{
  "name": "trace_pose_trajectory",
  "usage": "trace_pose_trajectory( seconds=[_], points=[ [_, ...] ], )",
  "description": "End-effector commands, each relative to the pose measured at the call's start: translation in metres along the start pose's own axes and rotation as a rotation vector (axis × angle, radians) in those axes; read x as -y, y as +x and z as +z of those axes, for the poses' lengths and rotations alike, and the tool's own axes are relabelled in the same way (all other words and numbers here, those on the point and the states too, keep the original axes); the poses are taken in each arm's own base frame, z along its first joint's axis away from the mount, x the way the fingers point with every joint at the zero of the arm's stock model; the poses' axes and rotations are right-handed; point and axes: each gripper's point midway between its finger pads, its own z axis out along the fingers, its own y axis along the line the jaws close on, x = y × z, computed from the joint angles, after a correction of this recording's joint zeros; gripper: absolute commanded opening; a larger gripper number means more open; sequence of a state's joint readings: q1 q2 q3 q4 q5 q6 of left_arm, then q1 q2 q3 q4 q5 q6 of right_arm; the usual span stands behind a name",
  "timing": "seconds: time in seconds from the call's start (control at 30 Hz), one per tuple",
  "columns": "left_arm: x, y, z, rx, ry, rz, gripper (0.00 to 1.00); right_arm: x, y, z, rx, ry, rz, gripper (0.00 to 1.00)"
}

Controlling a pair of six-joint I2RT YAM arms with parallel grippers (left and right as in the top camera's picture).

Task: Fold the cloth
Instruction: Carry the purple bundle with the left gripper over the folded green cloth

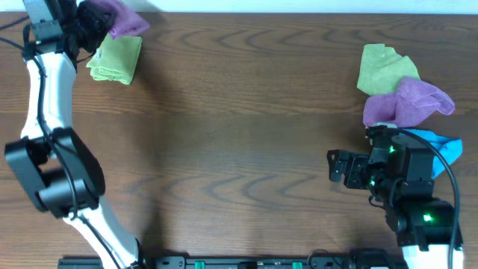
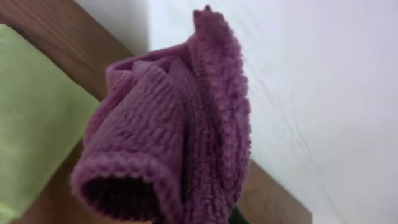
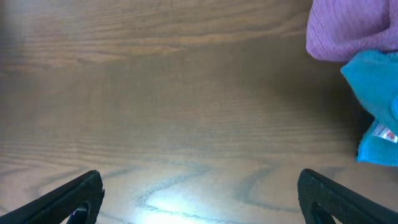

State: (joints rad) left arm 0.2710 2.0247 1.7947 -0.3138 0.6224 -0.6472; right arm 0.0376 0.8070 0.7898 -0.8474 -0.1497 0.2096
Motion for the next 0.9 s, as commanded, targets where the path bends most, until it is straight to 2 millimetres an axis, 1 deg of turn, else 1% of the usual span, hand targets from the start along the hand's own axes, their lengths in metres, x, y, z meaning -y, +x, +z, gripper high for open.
trace_pose_trajectory(
  seconds=[0.0, 0.1, 0.17, 0.27, 0.33, 0.43, 0.63, 0.73, 0.87],
  points=[
    [-0.017, 0.005, -0.004, -0.017, -0.037, 0.050, 0.06, 0.000, 0.000, 0.001, -0.006, -0.003, 0.020, 0.99],
    [-0.031, 0.012, -0.011, -0.023, -0.028, 0.028, 0.06, 0.001, 0.003, 0.003, -0.025, 0.000, 0.024, 0.99],
    [-0.038, 0.014, -0.021, 0.004, -0.022, 0.016, 0.06, 0.001, 0.004, 0.004, -0.035, -0.001, 0.025, 0.99],
    [-0.044, 0.010, -0.035, 0.080, 0.017, 0.034, 0.06, 0.001, 0.003, 0.007, -0.036, 0.000, 0.025, 0.99],
    [-0.046, 0.005, -0.035, 0.120, 0.052, 0.009, 0.06, 0.001, 0.000, 0.010, -0.032, -0.001, 0.024, 0.99],
    [-0.047, 0.001, -0.029, 0.152, 0.101, -0.051, 0.06, -0.001, 0.000, 0.015, -0.045, -0.011, 0.026, 0.99],
    [-0.064, -0.014, -0.016, 0.233, 0.091, -0.173, 0.06, -0.005, 0.006, 0.022, -0.091, -0.043, 0.034, 0.99],
    [-0.077, -0.016, -0.004, 0.244, 0.097, -0.251, 0.06, -0.005, 0.005, 0.022, -0.090, -0.043, 0.034, 0.99],
    [-0.088, -0.019, 0.013, 0.260, 0.141, -0.325, 0.06, -0.006, 0.006, 0.022, -0.095, -0.046, 0.035, 0.99]
  ],
)
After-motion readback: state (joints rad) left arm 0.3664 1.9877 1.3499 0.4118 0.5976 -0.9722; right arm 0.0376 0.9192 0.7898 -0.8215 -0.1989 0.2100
